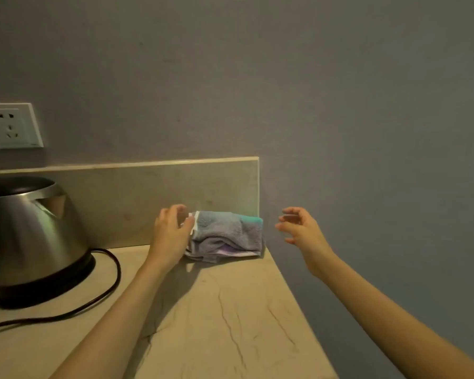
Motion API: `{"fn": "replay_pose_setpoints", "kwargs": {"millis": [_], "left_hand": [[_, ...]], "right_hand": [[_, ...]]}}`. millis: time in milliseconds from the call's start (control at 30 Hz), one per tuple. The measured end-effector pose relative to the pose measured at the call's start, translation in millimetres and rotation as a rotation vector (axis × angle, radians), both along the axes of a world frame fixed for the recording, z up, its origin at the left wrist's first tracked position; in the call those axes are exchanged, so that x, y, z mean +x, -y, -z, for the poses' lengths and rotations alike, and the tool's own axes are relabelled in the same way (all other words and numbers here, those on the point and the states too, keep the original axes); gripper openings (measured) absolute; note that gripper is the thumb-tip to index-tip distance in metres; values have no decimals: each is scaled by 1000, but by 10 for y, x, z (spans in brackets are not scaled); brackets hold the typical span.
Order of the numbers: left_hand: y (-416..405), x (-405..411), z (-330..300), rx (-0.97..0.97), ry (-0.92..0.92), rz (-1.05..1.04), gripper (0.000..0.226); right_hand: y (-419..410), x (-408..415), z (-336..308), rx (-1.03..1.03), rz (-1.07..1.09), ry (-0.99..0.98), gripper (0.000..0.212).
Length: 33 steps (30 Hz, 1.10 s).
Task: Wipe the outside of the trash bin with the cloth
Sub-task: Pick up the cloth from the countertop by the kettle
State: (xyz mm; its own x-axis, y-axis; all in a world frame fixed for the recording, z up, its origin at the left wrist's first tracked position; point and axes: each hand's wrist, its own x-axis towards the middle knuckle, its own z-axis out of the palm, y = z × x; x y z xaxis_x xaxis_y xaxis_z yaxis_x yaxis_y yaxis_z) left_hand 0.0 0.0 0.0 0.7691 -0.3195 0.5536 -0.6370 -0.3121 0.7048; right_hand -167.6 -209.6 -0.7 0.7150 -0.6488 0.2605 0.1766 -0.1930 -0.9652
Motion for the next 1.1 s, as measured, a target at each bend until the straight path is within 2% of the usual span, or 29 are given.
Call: {"fn": "replay_pose_setpoints", "kwargs": {"millis": [200,333,433,567,767,967,1100], "left_hand": [[44,-80,160,140,-111,87,63],[50,-80,212,174,-159,228,85],[37,-48,256,215,-185,313,95],[10,-19,337,314,-142,349,112],[26,-70,352,244,-6,328,96],[87,-220,290,194,-7,416,88],[219,-480,163,149,20,524,80]], "right_hand": [[-100,281,132,-47,-38,-168,67],[-119,441,230,7,-78,-227,76],[-128,518,324,68,-34,-211,57],[-139,509,329,-38,57,-233,20],[-187,389,210,-87,123,-189,11],[-125,-31,-116,104,31,-51,7],[-39,-403,-351,155,44,102,18]]}}
